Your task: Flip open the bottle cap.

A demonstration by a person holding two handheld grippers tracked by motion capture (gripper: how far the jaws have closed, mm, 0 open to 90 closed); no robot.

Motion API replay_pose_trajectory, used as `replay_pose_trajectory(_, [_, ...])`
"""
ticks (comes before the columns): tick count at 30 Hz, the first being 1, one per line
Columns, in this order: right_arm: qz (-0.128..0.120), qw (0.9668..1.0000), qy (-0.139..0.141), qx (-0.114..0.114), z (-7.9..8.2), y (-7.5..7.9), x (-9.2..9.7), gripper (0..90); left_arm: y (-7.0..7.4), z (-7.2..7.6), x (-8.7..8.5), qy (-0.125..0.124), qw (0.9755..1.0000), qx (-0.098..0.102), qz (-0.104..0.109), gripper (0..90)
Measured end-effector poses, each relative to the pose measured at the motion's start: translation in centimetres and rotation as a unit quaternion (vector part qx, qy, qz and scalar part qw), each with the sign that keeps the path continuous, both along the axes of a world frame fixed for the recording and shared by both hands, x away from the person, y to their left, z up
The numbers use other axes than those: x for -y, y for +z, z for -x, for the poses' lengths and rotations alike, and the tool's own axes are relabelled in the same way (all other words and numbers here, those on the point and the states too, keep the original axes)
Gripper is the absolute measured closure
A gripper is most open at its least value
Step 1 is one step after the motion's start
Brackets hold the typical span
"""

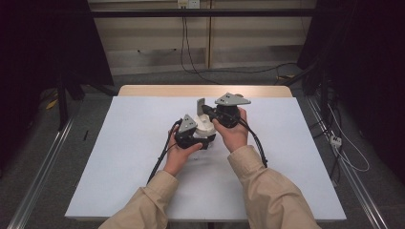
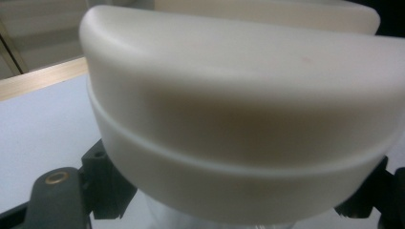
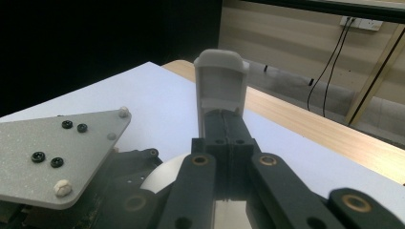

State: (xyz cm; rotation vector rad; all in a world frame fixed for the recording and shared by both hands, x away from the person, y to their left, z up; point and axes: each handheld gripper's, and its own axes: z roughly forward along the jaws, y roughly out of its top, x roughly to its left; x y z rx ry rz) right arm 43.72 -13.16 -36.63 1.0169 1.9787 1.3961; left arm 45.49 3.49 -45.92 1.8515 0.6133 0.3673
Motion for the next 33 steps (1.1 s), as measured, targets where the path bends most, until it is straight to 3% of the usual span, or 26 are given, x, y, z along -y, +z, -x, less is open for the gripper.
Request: replay_pose_trajectory(33, [0.005, 1.0000, -0.005, -0.003, -1.9, -0.4, -0.8, 90.0, -0.1, 0.0, 0.0, -0.001, 1.0000, -0.003, 0.003, 18.4])
